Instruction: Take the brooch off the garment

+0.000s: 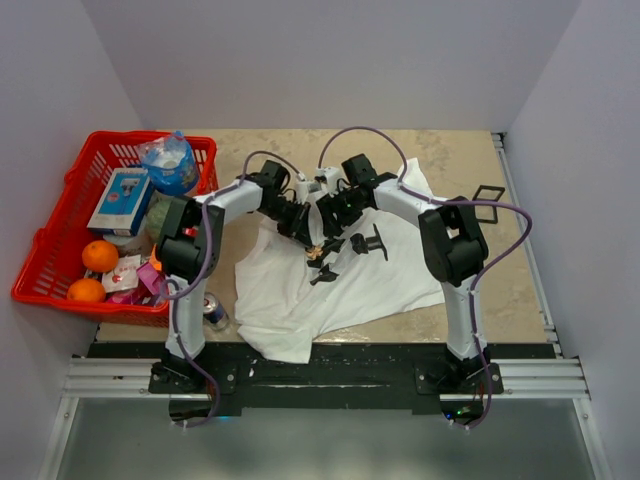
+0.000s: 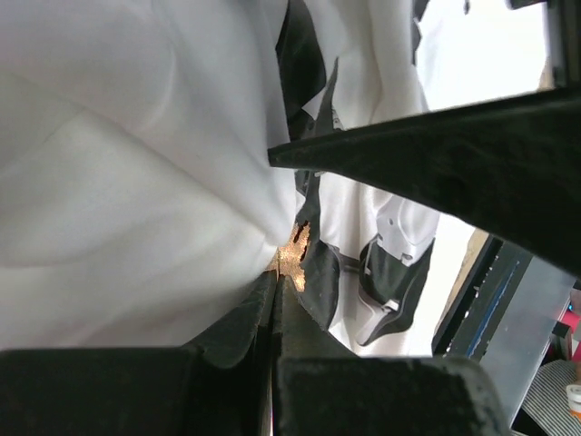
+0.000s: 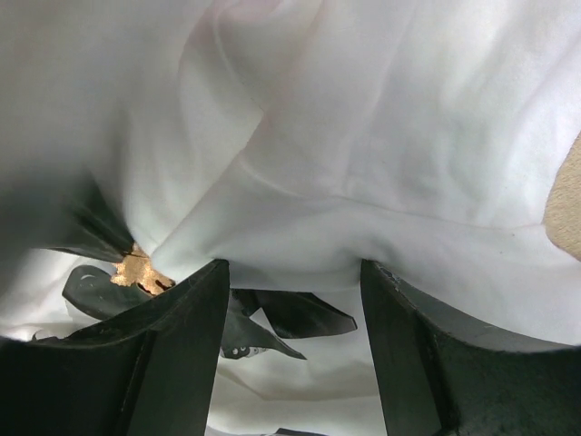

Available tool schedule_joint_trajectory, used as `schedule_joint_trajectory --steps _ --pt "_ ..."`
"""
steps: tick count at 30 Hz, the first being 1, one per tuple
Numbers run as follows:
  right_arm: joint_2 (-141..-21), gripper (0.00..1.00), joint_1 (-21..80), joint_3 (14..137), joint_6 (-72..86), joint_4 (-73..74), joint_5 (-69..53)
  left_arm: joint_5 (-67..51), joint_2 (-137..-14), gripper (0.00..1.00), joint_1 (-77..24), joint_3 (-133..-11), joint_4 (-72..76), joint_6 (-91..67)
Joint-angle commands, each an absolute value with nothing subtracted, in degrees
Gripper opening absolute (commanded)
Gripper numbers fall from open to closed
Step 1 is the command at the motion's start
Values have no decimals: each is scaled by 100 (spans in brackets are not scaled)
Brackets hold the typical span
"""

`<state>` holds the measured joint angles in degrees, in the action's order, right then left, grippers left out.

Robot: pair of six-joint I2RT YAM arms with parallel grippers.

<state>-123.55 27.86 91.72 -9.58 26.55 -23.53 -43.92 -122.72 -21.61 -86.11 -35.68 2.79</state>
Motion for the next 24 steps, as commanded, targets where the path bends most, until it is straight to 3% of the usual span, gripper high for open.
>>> schedule_joint_trajectory --steps 1,7,17,24 --pt "-12525 64 2865 9325 -1002 2760 -2277 -4895 -11551 3 -1899 -8789 -3543 589" --pt "-12393 64 2856 9466 -1107 2813 -2197 -4624 -11197 20 -1828 -8754 -3462 519" --pt "-11735 64 2777 9466 -1397 2839 -1978 -3622 -10635 24 -1828 -8192 -3665 1089" --pt "-11146 65 2777 9246 -1968 2970 -1705 -3524 -10591 26 -1828 -8270 -3683 1231"
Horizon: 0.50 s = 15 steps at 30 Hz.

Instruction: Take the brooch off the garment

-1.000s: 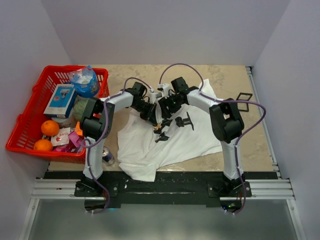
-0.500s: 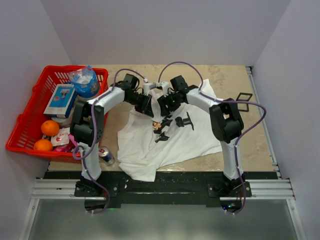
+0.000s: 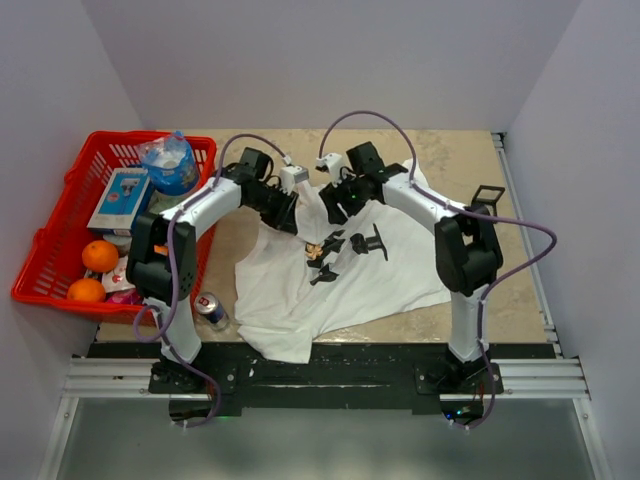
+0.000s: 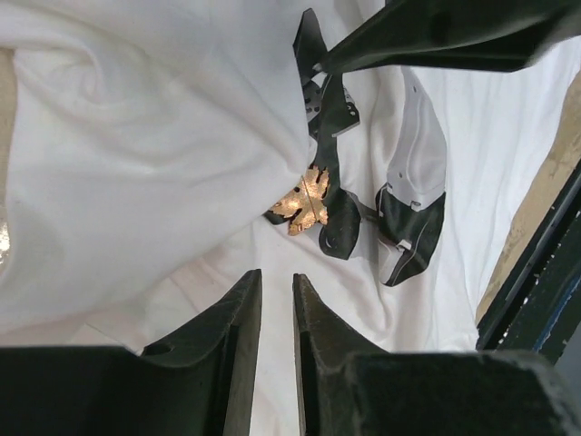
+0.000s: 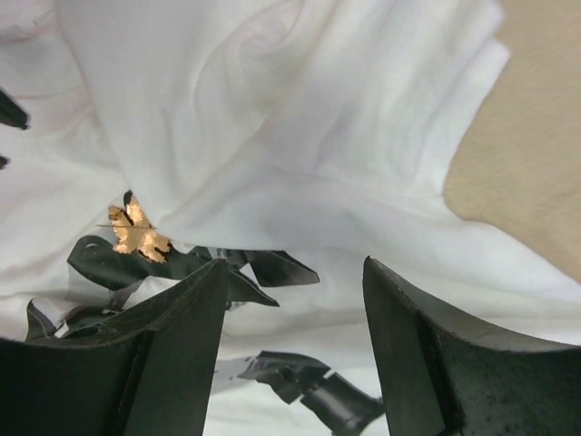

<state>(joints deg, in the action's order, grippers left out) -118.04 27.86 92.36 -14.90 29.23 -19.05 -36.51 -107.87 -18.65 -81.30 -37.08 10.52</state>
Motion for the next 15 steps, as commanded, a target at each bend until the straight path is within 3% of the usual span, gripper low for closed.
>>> schedule_joint_trajectory --steps 1,6,15 --pt "-11127 65 2786 9237 -2047 3136 -1766 -3551 -10678 26 -1828 -8410 -3752 1222" --pt "-11355 64 2830 9517 -2583 3963 -1381 -3700 -10775 26 -1828 -8473 -3464 827" --pt "-11926 63 2804 9861 -2567 3639 -1222 -3559 -10985 25 -1731 -7972 -2443 518"
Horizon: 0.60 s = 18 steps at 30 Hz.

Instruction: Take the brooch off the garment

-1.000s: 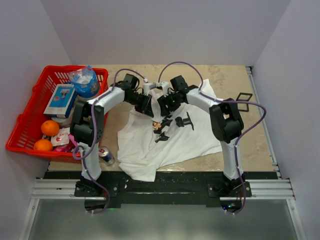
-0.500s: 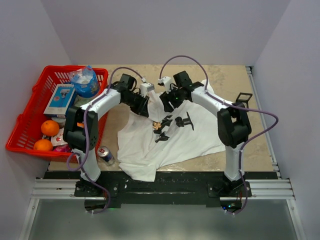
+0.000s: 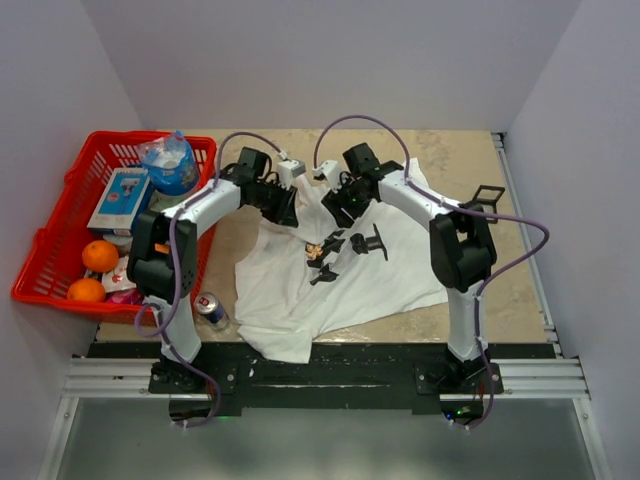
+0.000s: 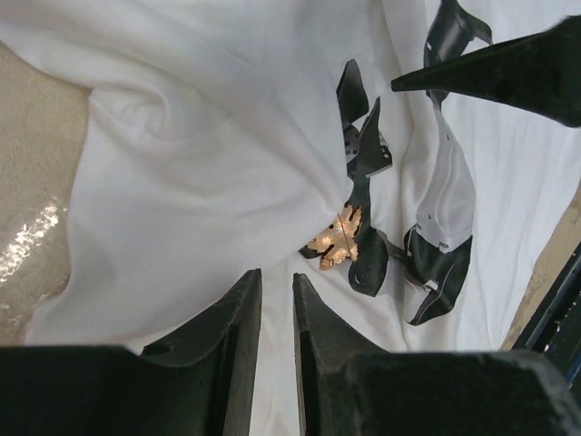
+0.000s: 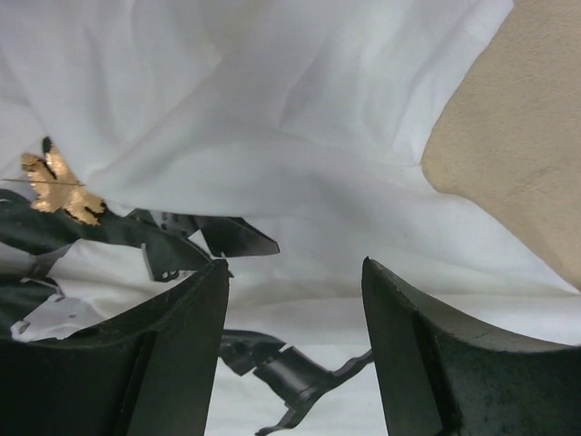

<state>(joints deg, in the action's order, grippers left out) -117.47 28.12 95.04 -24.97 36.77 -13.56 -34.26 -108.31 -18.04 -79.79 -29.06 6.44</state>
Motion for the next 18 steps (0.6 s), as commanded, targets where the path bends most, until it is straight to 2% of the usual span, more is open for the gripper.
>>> schedule_joint_trajectory --steps 1,4,6,10,18 --pt "-11944 63 2804 9853 -2549 3517 -1256 -3594 -11030 25 -1731 -7972 -2478 623" --pt "-12041 63 2795 9835 -2444 3366 -1336 -3410 -11276 25 -1705 -8068 -2618 1001" --pt "-12190 63 2804 9853 -2373 3279 -1249 -3874 -11486 25 -1591 -8129 -2549 1353" --pt "-12541 64 2777 10072 -2198 2990 -696 -3840 -11996 25 -1442 -8726 -2689 1274" --pt "-13131 66 2523 10512 -2417 2743 139 -2550 -12656 24 -1319 -9685 -2778 1231"
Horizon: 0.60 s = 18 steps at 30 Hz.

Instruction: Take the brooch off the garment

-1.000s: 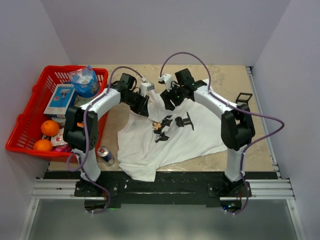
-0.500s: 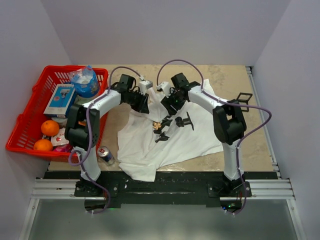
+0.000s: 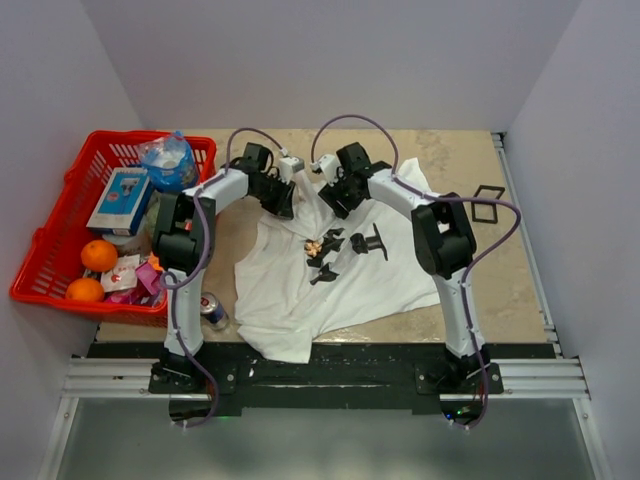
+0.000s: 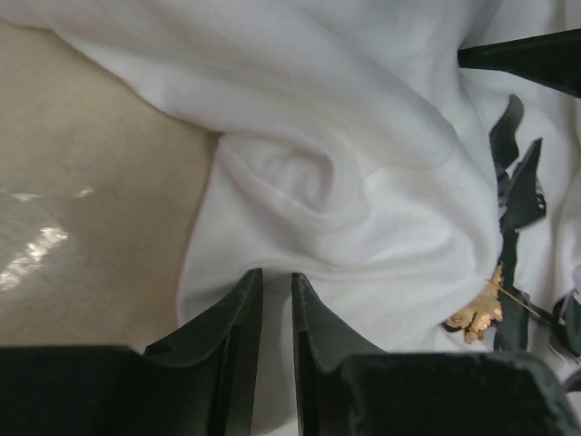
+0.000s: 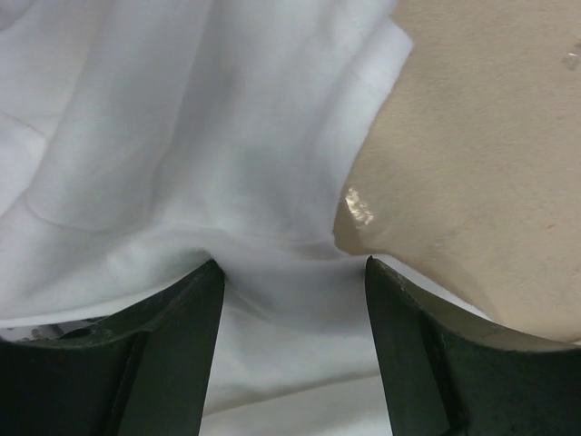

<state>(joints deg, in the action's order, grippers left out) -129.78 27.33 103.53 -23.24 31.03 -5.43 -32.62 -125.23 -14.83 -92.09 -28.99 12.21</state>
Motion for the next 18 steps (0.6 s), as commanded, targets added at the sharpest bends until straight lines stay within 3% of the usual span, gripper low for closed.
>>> schedule_joint_trajectory --steps 1,8,14,18 --pt "-13131 67 2470 10503 -2426 2699 175 -2366 -12665 24 -1301 -9712 -2760 1213" --pt "-13061 70 1829 10616 -2373 2645 299 -1845 -12648 21 -1248 -10028 -2794 1240" --pt "-12420 68 1915 10889 -2390 2944 -666 -3988 -11936 28 -1309 -10204 -2452 1153" --pt "-10975 66 2355 9926 -2803 2428 -1203 -4218 -11401 31 -1380 -9881 -2444 845"
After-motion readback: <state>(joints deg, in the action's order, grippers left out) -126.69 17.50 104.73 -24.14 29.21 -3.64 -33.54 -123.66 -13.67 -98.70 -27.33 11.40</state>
